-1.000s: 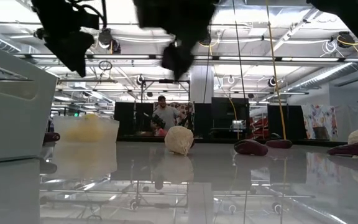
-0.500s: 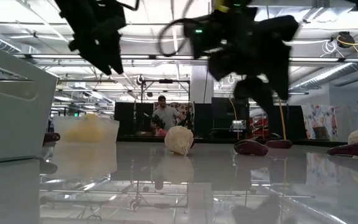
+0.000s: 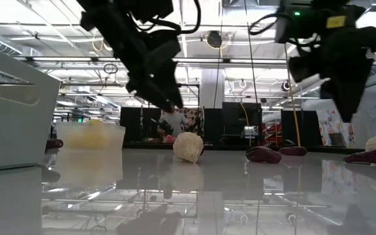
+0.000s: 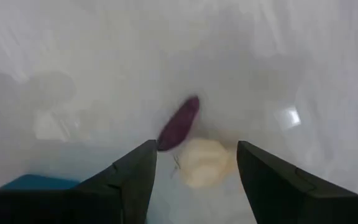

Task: Sort produce into baskets
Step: Put the white garlic into the gray bin

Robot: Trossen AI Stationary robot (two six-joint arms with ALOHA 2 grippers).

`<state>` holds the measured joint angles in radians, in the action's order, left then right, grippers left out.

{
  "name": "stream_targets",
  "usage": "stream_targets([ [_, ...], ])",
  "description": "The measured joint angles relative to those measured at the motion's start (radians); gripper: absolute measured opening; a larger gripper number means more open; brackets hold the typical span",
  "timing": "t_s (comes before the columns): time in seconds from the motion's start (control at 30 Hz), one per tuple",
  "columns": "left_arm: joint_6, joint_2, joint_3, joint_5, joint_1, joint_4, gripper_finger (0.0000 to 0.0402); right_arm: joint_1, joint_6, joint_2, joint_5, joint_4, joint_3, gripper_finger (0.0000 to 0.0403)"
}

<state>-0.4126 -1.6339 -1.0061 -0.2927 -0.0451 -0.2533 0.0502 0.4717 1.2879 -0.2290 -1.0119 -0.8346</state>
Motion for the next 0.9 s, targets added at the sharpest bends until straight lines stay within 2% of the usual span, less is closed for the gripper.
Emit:
stream_targets([
  [0.23, -0.005, -0.007, 0.0, 0.053, 0.04, 0.065, 0.0279, -0.019, -0.009, -0.104, -0.013, 0.051, 0.128, 0.022],
  [0.4, -0.05, -0.007, 0.0, 0.054, 0.047, 0.064, 0.0279, -0.026, -0.017, -0.105, -0.005, 0.084, 0.162, 0.0219],
  [0.57, -0.05, -0.007, 0.0, 0.054, 0.046, 0.06, 0.0279, -0.029, 0.041, -0.094, -0.004, 0.117, 0.2, 0.0219],
  [0.83, -0.043, -0.007, 0.0, 0.054, 0.047, 0.05, 0.0279, -0.093, 0.088, -0.091, -0.003, 0.152, 0.278, 0.0219],
  [0.9, -0.035, -0.007, 0.0, 0.054, 0.05, 0.05, 0.0279, -0.107, 0.122, -0.088, 0.032, 0.163, 0.305, 0.0219],
])
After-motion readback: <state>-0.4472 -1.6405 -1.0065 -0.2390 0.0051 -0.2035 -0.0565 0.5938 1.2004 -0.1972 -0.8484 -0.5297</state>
